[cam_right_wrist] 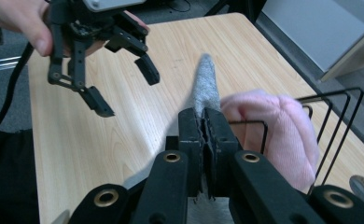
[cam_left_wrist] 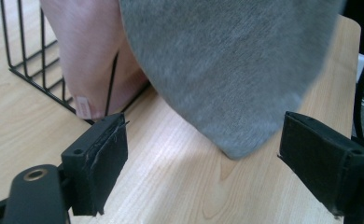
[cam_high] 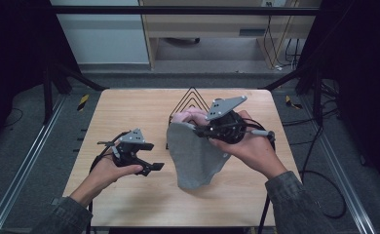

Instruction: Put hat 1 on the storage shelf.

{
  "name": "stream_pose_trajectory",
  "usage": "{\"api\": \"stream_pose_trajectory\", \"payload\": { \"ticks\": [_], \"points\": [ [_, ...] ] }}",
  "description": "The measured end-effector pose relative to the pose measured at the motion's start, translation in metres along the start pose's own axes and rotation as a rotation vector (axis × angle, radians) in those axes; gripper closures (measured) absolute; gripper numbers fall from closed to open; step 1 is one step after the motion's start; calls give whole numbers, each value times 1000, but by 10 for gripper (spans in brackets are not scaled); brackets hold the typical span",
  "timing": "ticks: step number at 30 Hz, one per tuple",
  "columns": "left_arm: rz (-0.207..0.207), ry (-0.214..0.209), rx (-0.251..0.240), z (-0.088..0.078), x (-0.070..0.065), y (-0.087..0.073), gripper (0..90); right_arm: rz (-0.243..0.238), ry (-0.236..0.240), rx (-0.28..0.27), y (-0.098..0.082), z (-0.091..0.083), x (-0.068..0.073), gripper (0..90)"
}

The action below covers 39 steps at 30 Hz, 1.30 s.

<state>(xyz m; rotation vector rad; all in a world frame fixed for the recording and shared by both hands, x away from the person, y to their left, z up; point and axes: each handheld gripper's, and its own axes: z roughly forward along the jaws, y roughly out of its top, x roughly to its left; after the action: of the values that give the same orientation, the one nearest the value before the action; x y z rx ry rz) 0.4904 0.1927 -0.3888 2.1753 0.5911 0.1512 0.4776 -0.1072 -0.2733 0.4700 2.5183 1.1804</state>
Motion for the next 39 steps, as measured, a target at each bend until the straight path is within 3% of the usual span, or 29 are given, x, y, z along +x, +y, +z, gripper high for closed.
{"api": "stream_pose_trajectory", "payload": {
  "ticks": [11, 20, 23, 24, 28, 29, 33, 39],
  "points": [
    [26, 9, -25, -4, 5, 24, 161, -41, 28, -38, 28, -8, 2, 867],
    [35, -7, -55, 0, 10, 33, 184, -49, 40, -48, 33, -11, 5, 866],
    [41, -23, -65, 3, 11, 34, 240, -49, 41, -49, 32, -11, 5, 866],
    [42, -32, -65, 5, 11, 35, 370, -43, 41, -51, 30, -11, 4, 866],
    [33, -23, -52, 9, 13, 36, 580, -38, 44, -50, 28, -11, 3, 866],
    [29, -27, -52, 11, 13, 37, 580, -34, 42, -49, 27, -11, 3, 866],
    [41, -44, -54, 15, 11, 39, 796, -18, 35, -53, 21, -12, 0, 866],
    [64, -9, -43, 3, 6, 52, 865, 19, -7, -58, 10, -16, -11, 866]
  ]
}}
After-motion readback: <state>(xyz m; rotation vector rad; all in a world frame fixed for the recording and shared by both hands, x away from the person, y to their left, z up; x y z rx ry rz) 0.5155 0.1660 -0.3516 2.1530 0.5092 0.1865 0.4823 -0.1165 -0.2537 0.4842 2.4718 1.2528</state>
